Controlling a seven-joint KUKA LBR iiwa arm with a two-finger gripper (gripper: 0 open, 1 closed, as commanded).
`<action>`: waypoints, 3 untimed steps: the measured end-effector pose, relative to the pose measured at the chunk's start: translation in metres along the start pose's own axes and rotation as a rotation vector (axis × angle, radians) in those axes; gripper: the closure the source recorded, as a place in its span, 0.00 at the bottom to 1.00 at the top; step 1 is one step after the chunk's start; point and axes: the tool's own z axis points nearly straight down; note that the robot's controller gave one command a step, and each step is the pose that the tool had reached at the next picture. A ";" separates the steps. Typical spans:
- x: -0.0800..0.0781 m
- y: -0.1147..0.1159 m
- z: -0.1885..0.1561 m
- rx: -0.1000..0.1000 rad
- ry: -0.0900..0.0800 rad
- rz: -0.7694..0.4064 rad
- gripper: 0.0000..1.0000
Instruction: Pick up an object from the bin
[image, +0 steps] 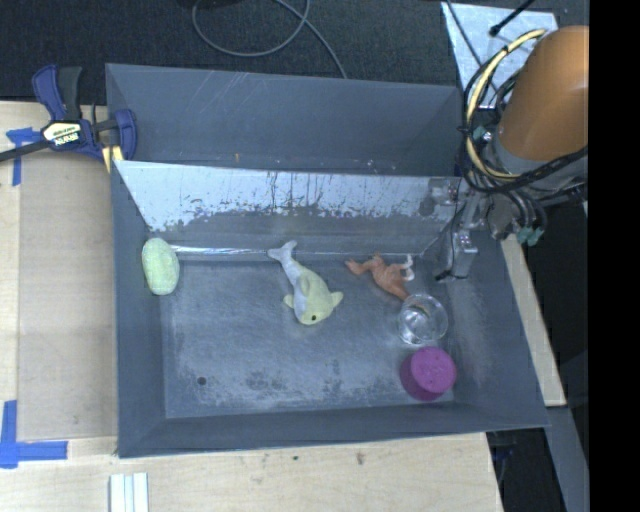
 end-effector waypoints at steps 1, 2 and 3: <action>-0.001 0.001 -0.006 0.001 -0.009 -0.002 0.00; -0.013 -0.019 0.052 0.001 -0.011 0.118 0.00; 0.002 -0.027 0.073 -0.001 -0.002 0.255 0.00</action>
Offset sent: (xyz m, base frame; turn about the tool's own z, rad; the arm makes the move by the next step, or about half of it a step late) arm 0.0146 -0.0244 -0.0725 0.1550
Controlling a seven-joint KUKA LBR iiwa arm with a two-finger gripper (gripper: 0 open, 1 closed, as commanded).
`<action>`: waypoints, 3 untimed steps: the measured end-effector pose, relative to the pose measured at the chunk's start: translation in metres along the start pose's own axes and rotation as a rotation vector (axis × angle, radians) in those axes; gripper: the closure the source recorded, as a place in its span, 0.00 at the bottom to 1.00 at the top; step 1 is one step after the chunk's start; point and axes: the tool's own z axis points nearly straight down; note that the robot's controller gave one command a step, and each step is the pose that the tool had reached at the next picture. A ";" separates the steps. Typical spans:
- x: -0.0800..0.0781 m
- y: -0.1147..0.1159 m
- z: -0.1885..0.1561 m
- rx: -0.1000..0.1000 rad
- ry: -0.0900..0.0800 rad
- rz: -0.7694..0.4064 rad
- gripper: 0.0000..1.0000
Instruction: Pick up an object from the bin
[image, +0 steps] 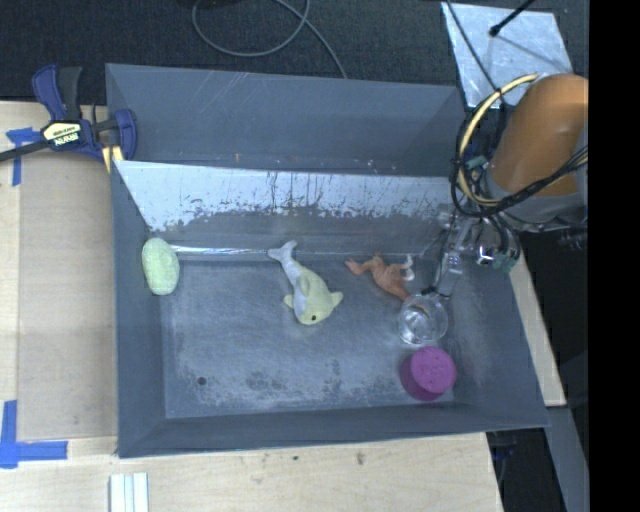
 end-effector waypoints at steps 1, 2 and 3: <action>-0.008 0.005 0.020 -0.001 -0.005 0.022 0.00; 0.004 0.004 0.093 0.000 0.001 0.165 0.00; -0.011 0.015 0.087 0.000 -0.012 0.125 1.00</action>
Offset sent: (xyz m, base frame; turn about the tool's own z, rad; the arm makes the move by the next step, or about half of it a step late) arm -0.0019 0.0058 -0.0894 0.1642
